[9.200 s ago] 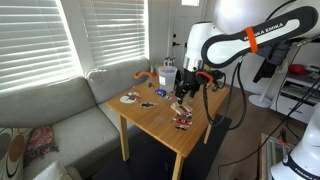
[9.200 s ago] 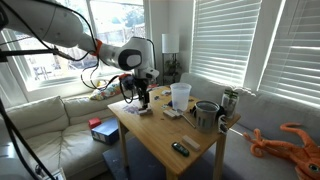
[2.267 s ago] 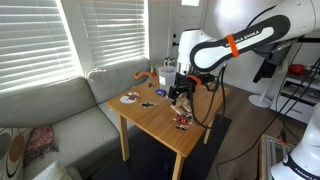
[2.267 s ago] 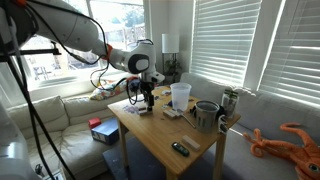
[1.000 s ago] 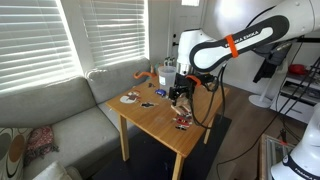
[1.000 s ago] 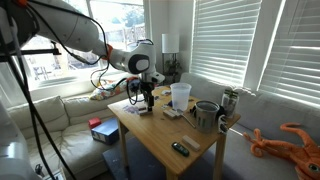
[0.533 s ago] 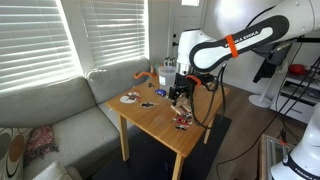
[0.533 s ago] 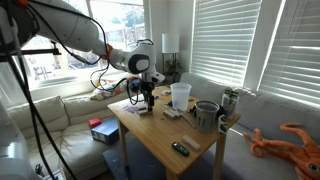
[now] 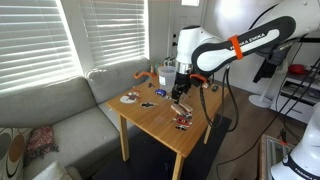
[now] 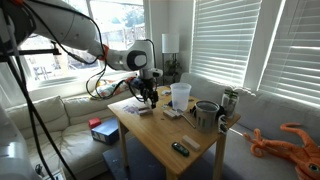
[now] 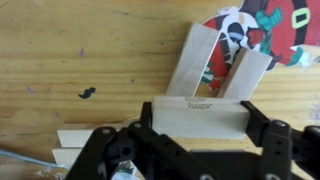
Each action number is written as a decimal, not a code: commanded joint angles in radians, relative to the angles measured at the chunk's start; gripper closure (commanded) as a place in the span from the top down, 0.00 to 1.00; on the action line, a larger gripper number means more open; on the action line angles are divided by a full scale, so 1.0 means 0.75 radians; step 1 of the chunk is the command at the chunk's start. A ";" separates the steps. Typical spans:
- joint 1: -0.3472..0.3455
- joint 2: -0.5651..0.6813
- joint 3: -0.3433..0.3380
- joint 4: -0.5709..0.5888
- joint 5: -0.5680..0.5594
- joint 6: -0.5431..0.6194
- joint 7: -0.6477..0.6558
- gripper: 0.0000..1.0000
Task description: Stack the blocks
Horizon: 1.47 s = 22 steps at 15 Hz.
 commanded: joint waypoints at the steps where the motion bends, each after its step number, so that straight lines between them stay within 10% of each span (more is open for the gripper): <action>1: 0.024 -0.032 0.012 0.005 -0.046 -0.023 -0.204 0.61; 22: 0.062 0.035 0.043 0.129 -0.059 -0.180 -1.078 0.61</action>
